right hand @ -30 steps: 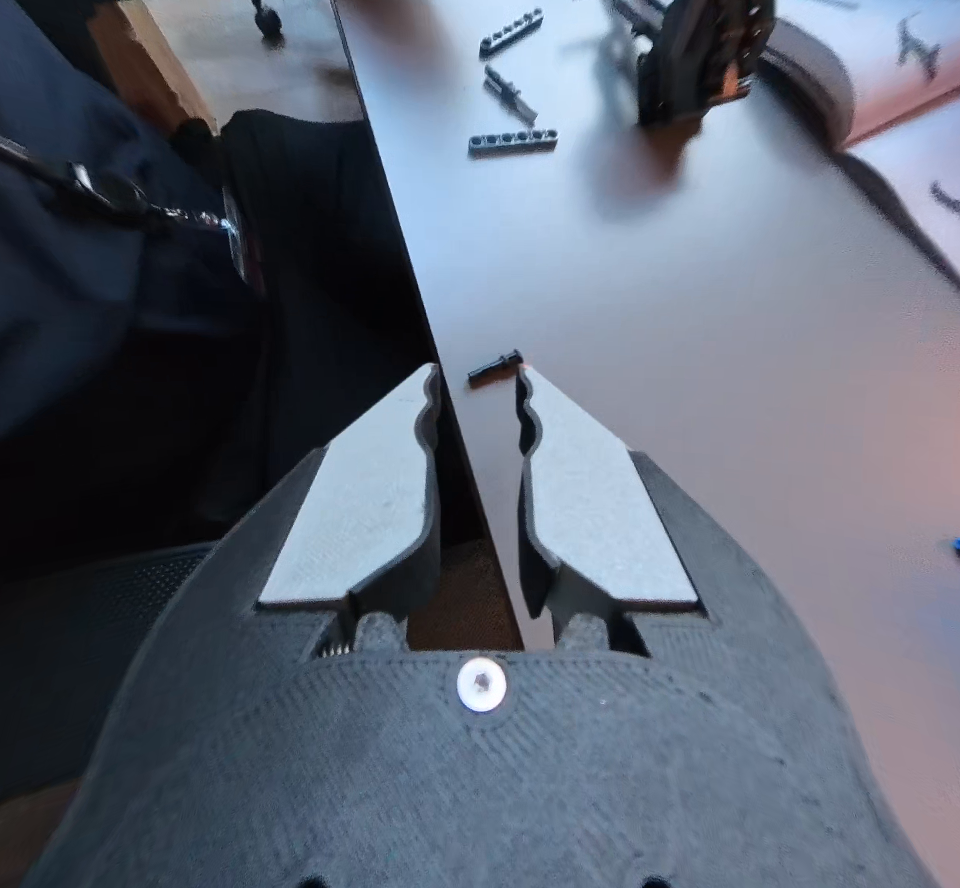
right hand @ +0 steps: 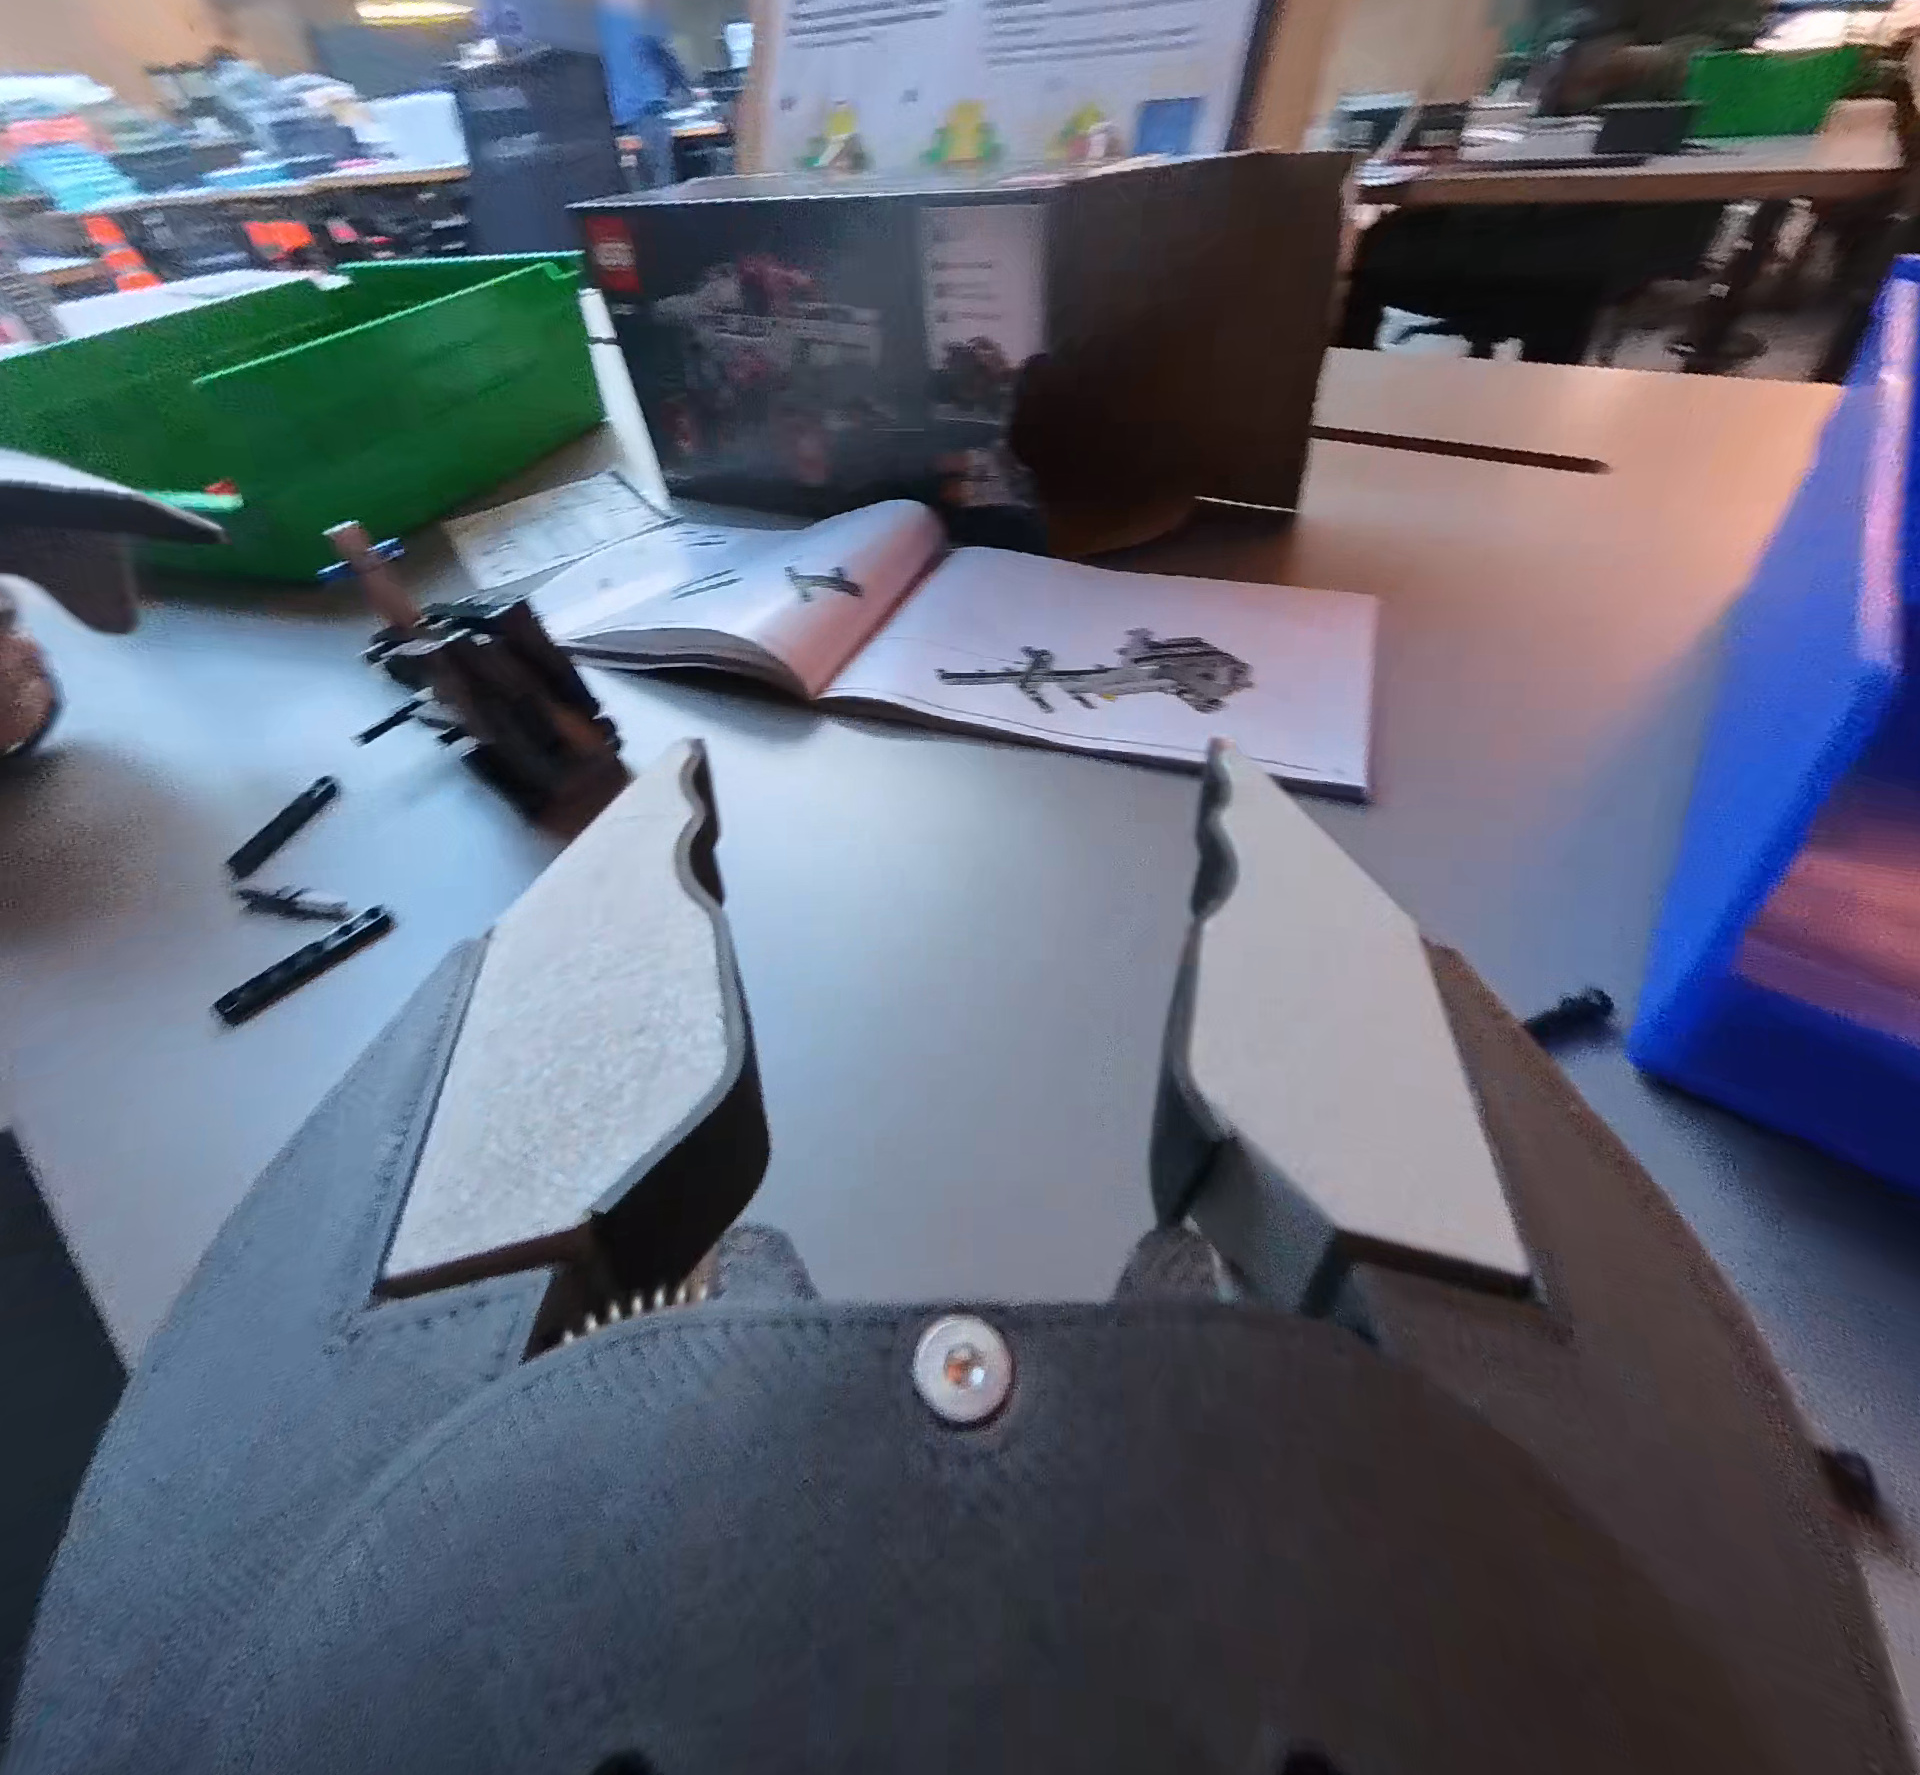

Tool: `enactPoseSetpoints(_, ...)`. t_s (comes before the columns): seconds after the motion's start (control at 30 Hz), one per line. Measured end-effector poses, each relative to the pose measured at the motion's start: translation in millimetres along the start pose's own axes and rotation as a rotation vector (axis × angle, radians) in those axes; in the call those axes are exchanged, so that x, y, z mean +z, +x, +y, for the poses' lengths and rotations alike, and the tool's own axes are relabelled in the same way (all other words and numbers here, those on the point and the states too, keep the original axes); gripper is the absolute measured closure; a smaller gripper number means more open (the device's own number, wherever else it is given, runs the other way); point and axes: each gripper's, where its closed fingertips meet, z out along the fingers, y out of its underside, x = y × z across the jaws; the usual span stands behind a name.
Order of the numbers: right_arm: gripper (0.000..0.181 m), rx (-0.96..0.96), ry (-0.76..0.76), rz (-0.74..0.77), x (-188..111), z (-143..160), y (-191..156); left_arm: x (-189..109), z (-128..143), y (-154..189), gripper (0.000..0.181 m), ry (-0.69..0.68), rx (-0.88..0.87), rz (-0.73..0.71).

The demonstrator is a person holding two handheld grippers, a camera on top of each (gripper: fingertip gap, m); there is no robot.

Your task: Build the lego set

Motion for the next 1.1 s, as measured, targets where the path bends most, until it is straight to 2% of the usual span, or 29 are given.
enactPoseSetpoints(0.1,0.073,0.044,0.014,0.119,-3,-1,19,0,-2,-17,0.064,0.013,-0.015,-0.098)
enactPoseSetpoints(0.17,0.071,0.07,0.024,0.16,-5,-2,26,2,-2,-20,0.057,0.006,-0.019,-0.114)
enactPoseSetpoints(0.33,0.067,0.16,-0.028,0.191,-5,7,41,6,-4,-32,0.053,0.004,-0.013,-0.142)
enactPoseSetpoints(0.47,0.064,0.071,-0.094,0.262,2,13,45,9,-13,-71,0.067,0.016,0.078,-0.259)
enactPoseSetpoints(0.57,0.064,-0.024,-0.204,0.285,14,25,43,17,-13,-90,0.064,0.0,0.017,-0.258)
enactPoseSetpoints(0.63,0.065,-0.071,-0.207,0.315,18,23,47,17,-18,-97,0.067,0.031,-0.012,-0.258)
enactPoseSetpoints(0.7,0.065,-0.077,-0.184,0.341,19,18,54,12,-26,-103,0.079,0.078,0.0,-0.268)
enactPoseSetpoints(0.77,0.068,-0.076,-0.163,0.351,20,14,58,8,-36,-108,0.1,0.13,0.049,-0.294)
enactPoseSetpoints(0.8,0.069,-0.082,-0.164,0.35,21,14,57,8,-39,-111,0.101,0.136,0.063,-0.307)
enactPoseSetpoints(0.87,0.071,-0.114,-0.17,0.348,26,13,56,15,-39,-105,0.103,0.115,0.136,-0.308)
enactPoseSetpoints(0.97,0.072,-0.166,-0.188,0.36,35,12,58,38,-25,-88,0.113,0.005,0.278,-0.274)
enactPoseSetpoints(1.03,0.073,-0.194,-0.2,0.336,45,12,57,47,-17,-84,0.111,-0.049,0.317,-0.255)
enactPoseSetpoints(1.1,0.073,-0.198,-0.186,0.299,56,8,57,50,-18,-80,0.105,-0.045,0.313,-0.232)
